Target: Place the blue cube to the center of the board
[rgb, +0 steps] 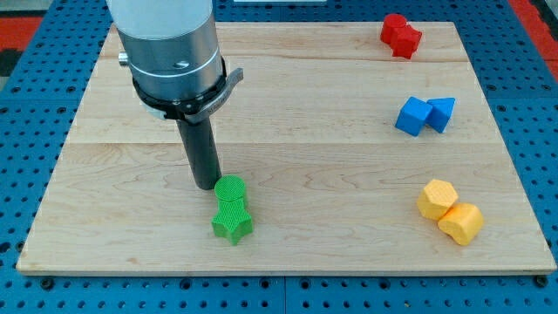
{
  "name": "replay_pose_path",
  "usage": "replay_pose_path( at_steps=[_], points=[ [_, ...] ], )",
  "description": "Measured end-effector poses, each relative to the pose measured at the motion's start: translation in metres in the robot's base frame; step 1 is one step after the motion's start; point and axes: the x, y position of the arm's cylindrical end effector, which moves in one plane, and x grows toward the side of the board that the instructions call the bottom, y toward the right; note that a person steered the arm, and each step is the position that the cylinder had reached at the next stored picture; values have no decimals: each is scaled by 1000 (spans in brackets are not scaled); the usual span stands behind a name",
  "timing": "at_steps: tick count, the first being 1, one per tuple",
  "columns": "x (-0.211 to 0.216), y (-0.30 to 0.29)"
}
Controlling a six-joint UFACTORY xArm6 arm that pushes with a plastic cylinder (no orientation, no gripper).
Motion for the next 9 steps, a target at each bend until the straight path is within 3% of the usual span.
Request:
replay_pose_path(
  at_steps=[2, 5, 7, 9],
  points=[
    [-53, 5],
    [-66, 30],
    [-46, 129],
    [-42, 274]
  ],
)
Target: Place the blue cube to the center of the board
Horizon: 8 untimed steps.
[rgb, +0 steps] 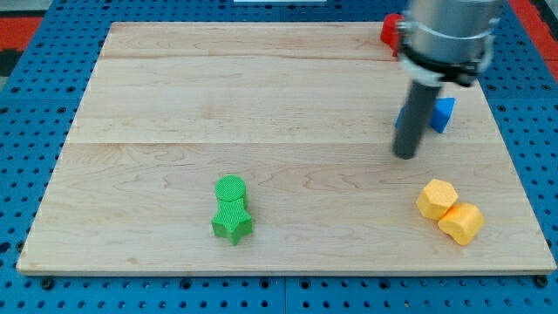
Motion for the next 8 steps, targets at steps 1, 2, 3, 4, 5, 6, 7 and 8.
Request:
replay_pose_path(
  at_steps=[1, 2, 3, 4, 5, 6, 7, 8],
  points=[
    [-1, 76],
    [-27, 85],
    [-52, 82],
    [-52, 33],
    [-59, -37],
    [-60, -113],
    [-51, -115],
    [-12, -77]
  ],
)
